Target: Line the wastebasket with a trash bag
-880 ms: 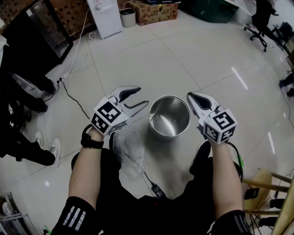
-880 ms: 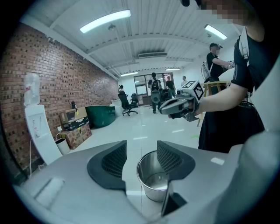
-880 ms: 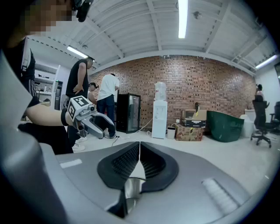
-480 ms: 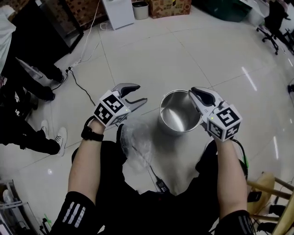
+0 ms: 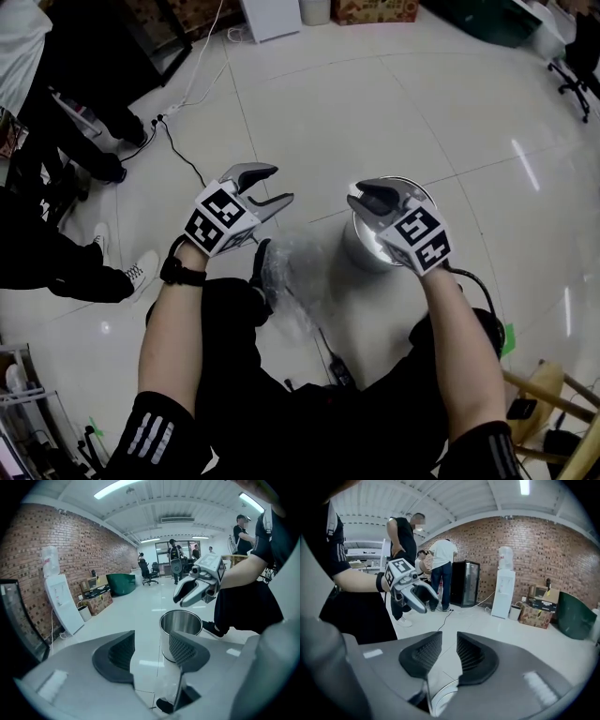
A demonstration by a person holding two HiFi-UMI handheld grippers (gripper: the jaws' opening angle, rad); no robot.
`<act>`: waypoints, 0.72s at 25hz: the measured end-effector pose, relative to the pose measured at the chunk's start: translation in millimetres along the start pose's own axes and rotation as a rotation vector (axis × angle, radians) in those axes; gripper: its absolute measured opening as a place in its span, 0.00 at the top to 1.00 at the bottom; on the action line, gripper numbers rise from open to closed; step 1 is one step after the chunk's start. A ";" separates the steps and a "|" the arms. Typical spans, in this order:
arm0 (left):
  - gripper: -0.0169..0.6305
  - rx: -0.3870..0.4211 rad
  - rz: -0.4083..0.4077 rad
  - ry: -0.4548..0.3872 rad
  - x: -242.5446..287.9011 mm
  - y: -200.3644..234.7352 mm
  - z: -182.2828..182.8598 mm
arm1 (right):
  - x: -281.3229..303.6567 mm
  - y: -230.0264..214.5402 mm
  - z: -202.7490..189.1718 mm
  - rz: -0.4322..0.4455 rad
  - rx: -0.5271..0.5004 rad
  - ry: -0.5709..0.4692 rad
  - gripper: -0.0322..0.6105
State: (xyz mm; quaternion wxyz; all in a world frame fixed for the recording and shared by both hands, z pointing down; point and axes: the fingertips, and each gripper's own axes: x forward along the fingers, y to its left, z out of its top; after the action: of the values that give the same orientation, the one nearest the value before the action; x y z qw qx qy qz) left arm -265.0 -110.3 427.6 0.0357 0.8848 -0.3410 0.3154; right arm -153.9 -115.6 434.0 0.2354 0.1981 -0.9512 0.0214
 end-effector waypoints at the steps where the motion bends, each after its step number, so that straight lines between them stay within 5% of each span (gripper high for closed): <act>1: 0.63 -0.004 0.000 0.004 -2.8 2.1 -3.9 | 11.8 6.0 -5.6 0.017 -0.001 0.022 0.78; 12: 0.63 0.001 0.049 0.044 -34.2 22.5 -37.7 | 138.5 111.4 -78.0 0.291 -0.147 0.260 0.74; 18: 0.63 -0.011 0.041 0.024 -41.9 22.7 -36.3 | 180.1 137.7 -128.0 0.340 -0.171 0.366 0.68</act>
State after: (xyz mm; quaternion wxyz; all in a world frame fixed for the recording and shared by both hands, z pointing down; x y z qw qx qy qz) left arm -322.4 -93.3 428.7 0.0381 0.8736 -0.3604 0.3248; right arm -296.9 -37.7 637.1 0.4125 0.0076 -0.9108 0.0157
